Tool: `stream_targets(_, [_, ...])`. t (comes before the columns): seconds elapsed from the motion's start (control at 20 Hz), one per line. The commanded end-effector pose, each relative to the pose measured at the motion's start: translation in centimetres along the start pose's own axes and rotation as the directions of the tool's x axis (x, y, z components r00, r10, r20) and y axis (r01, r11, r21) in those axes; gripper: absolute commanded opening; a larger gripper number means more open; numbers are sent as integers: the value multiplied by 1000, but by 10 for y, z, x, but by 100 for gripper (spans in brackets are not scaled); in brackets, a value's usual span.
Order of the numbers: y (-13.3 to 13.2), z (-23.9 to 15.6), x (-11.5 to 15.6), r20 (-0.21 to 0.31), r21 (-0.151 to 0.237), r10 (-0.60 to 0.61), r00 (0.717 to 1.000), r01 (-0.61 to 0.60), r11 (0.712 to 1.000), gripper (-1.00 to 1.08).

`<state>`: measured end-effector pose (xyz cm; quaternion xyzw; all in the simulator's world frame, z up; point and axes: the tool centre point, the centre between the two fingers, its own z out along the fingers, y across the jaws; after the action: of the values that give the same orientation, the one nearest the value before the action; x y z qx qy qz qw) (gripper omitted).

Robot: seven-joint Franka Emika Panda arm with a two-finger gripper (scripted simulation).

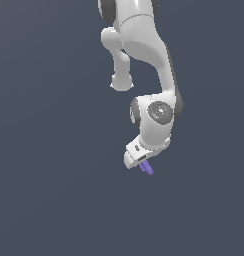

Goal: Pick up the object and move it to a goal position.

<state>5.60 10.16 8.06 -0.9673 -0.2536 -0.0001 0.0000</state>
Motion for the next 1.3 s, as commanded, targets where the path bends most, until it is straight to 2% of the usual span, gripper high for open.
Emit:
stream_targets(0.0, [0, 7, 0, 1, 0, 0, 1000, 0, 1000, 100])
stream_targets(0.35, [-1, 41, -1, 0, 0, -5, 1000, 5, 1000, 100])
stream_targets(0.65, [-1, 48, 1, 0, 0, -6, 1000, 6, 1000, 100])
stream_targets(0.7, [-1, 48, 1, 0, 0, -6, 1000, 6, 1000, -100])
stream_targets(1.25, [0, 48, 1, 0, 0, -6, 1000, 6, 1000, -100])
